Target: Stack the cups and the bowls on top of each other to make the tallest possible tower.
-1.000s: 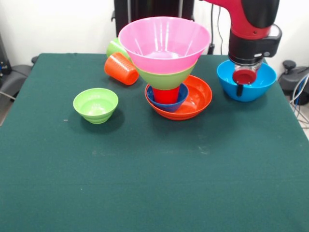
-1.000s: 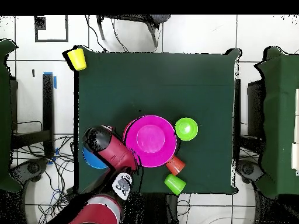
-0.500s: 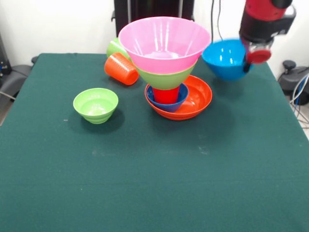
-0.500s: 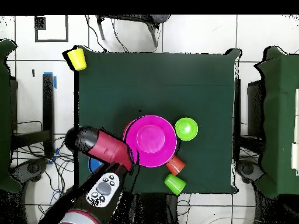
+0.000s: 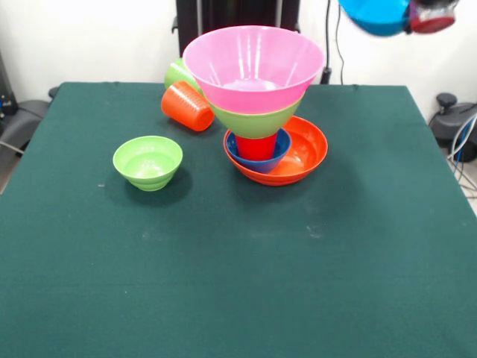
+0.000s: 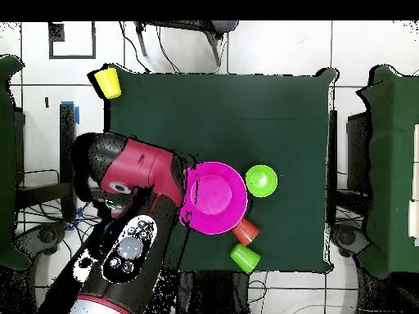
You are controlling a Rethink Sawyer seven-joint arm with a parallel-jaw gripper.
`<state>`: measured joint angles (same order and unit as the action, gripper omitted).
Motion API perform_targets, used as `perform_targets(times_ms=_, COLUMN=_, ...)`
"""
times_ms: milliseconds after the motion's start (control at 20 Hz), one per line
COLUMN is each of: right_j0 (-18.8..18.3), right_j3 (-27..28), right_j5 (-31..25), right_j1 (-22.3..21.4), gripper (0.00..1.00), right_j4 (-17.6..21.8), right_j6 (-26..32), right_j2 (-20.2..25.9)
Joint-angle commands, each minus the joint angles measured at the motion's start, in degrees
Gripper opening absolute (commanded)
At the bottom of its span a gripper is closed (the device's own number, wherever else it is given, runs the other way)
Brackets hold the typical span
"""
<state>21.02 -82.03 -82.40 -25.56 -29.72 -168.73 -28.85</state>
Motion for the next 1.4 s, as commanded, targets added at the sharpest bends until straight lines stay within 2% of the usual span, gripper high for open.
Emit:
perform_targets(times_ms=50, right_j0=-1.6, right_j3=10.0, right_j5=-5.0, right_j1=3.5, gripper=0.0, right_j4=3.6, right_j6=-15.6, right_j2=0.6)
perform_targets(times_ms=350, right_j0=-2.8, right_j3=17.1, right_j5=-12.0, right_j1=5.3, gripper=0.0, right_j4=5.3, right_j6=-16.5, right_j2=-0.1)
perform_targets(times_ms=400, right_j0=-3.3, right_j3=18.5, right_j5=-12.5, right_j1=5.6, gripper=0.0, right_j4=6.4, right_j6=-15.2, right_j2=-0.5)
perform_targets(times_ms=550, right_j0=-4.3, right_j3=25.5, right_j5=-12.2, right_j1=7.6, gripper=0.0, right_j4=13.5, right_j6=-6.6, right_j2=-3.5)
perform_targets(times_ms=600, right_j0=-4.5, right_j3=26.7, right_j5=-11.8, right_j1=7.4, gripper=0.0, right_j4=14.5, right_j6=-5.0, right_j2=-4.0)
perform_targets(times_ms=750, right_j0=-4.1, right_j3=27.5, right_j5=-11.8, right_j1=3.9, gripper=0.0, right_j4=16.7, right_j6=-1.5, right_j2=-4.8)
perform_targets(times_ms=950, right_j0=-4.9, right_j3=31.6, right_j5=-19.7, right_j1=-1.9, gripper=0.0, right_j4=17.5, right_j6=1.4, right_j2=-4.4)
perform_targets(times_ms=1100, right_j0=-6.0, right_j3=35.8, right_j5=-25.2, right_j1=-4.4, gripper=0.0, right_j4=17.8, right_j6=2.9, right_j2=-4.0)
perform_targets(times_ms=1250, right_j0=-6.5, right_j3=37.7, right_j5=-26.1, right_j1=-6.6, gripper=0.0, right_j4=20.0, right_j6=6.7, right_j2=-4.0)
perform_targets(times_ms=1400, right_j0=-7.0, right_j3=37.8, right_j5=-26.8, right_j1=-8.5, gripper=0.0, right_j4=20.0, right_j6=6.8, right_j2=-3.3)
